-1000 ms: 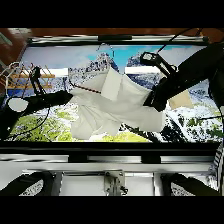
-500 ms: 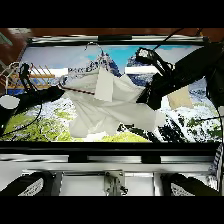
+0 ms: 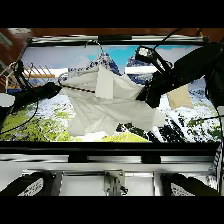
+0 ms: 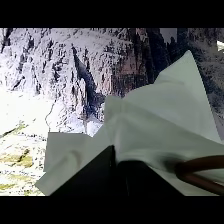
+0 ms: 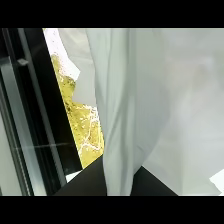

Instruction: Fold the shirts.

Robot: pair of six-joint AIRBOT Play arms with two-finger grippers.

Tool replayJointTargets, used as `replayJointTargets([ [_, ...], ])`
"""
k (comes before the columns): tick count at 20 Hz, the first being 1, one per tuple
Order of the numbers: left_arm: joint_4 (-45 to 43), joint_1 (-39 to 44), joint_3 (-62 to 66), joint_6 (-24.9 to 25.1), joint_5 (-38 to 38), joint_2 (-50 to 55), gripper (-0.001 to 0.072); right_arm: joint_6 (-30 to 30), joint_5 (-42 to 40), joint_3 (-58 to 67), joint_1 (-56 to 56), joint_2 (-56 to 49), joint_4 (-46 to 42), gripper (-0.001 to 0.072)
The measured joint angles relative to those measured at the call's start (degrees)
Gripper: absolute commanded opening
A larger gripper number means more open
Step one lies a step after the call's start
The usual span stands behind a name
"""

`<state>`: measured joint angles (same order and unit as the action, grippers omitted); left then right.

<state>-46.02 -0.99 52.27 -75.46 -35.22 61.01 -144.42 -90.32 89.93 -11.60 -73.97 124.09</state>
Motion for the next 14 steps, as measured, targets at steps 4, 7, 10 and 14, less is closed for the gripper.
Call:
replayJointTargets([
  [4, 0.02, -0.02, 2.32, 0.22, 0.13, 0.0, 0.0045, 0.02, -0.13, 0.0, 0.0, -0.42, -0.83, 0.0046],
  [7, 0.07, -0.02, 4.31, 0.96, -0.07, 0.0, 0.0045, 0.13, -0.07, 0.0, 0.0, -0.59, -1.33, 0.0046],
  [10, 0.0, -0.04, 5.7, 2.05, -2.03, 0.0, 0.0044, 0.81, 0.87, 0.0, 0.0, -0.63, -2.34, 0.0046],
  [14, -4.66, -0.04, 6.45, 2.75, -7.91, 0.0, 0.0044, 1.33, 1.36, 0.0, 0.0, -0.63, -3.39, 0.0046],
])
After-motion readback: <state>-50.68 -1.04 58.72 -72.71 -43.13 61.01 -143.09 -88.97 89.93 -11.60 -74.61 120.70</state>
